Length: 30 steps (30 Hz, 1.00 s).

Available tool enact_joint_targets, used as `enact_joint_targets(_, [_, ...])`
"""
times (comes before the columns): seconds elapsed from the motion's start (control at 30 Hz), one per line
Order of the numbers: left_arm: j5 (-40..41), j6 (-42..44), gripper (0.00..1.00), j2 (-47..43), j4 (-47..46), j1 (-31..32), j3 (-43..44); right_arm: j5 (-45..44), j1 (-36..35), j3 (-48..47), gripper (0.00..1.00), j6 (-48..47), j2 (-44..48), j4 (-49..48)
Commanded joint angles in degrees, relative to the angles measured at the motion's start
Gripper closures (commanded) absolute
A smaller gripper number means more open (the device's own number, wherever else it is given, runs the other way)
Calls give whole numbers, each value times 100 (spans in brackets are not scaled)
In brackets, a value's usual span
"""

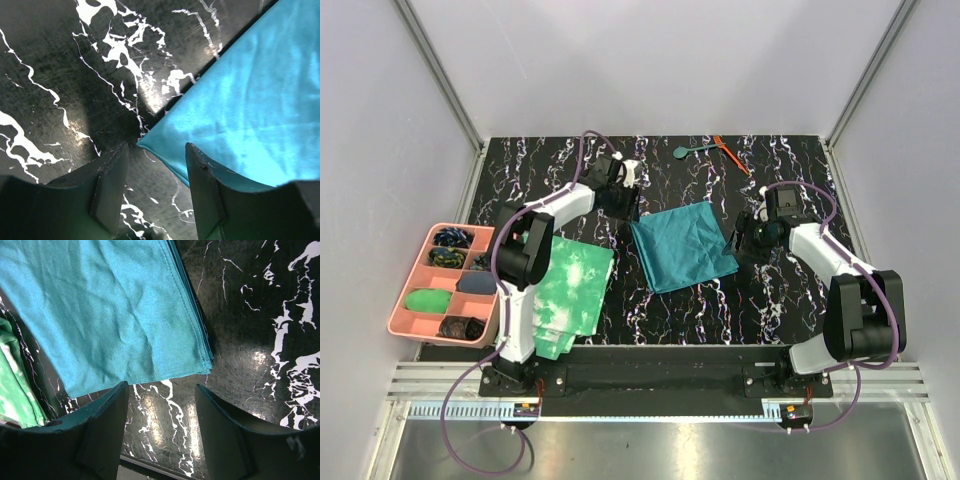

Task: Fold the napkin into a case and place the utensils inside
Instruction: Smooth out the square-folded napkin at the center of the board.

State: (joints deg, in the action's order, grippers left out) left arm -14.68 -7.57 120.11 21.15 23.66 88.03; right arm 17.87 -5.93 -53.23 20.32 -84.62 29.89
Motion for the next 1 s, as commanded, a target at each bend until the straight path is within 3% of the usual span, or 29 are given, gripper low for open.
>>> enact_joint_targets(0.0, [61,318,48,91,-128,-2,276,199,31,23,36,-168,121,34])
enact_joint_targets(0.27, [-228,397,52,249,-208,7,373,296,40,85,38,-168,51,17])
enact_joint_targets(0.57, [-545,423,69,275,-67,7,408,358,40,6,39,-142,42,8])
enact_joint_targets(0.97, [-414,511,63,337,302,-28,443,349,40,94,39,-168,16,-27])
